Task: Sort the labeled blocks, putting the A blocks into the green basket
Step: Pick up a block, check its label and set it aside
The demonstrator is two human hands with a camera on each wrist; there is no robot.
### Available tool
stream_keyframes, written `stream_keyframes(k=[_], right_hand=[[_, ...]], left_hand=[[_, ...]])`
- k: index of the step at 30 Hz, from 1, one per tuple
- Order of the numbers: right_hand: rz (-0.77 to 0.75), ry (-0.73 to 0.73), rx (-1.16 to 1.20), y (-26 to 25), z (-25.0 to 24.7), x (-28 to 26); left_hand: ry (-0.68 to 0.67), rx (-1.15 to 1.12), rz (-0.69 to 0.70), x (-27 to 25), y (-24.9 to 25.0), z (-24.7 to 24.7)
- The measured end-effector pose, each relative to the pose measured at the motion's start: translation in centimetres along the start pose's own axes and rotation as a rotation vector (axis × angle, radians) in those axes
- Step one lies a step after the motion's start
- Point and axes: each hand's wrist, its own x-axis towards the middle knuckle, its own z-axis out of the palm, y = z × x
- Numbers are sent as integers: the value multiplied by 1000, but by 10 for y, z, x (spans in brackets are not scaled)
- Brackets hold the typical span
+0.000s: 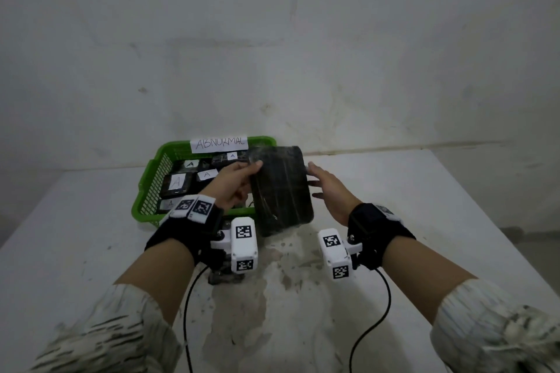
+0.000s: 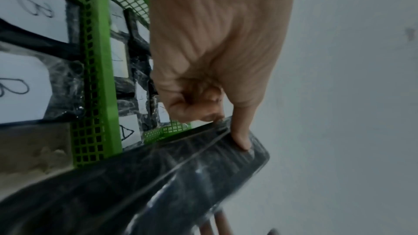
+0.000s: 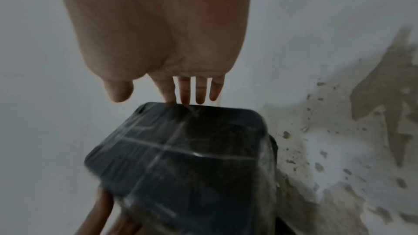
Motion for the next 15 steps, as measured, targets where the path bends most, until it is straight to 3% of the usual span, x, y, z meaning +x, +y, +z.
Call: stream_keyframes(k=[3, 7, 12, 15], right_hand=[[41, -43, -39, -1, 10, 3], [10, -30, -29, -2, 10, 5], [-15, 24, 21, 2, 20, 17], [-62, 85, 101, 3, 21, 18]], left_hand=[[31, 248, 128, -6, -2, 14], [41, 272, 280, -8, -3, 29], [-105, 49, 210, -15, -3, 31], [-123, 15, 192, -19, -3, 35]])
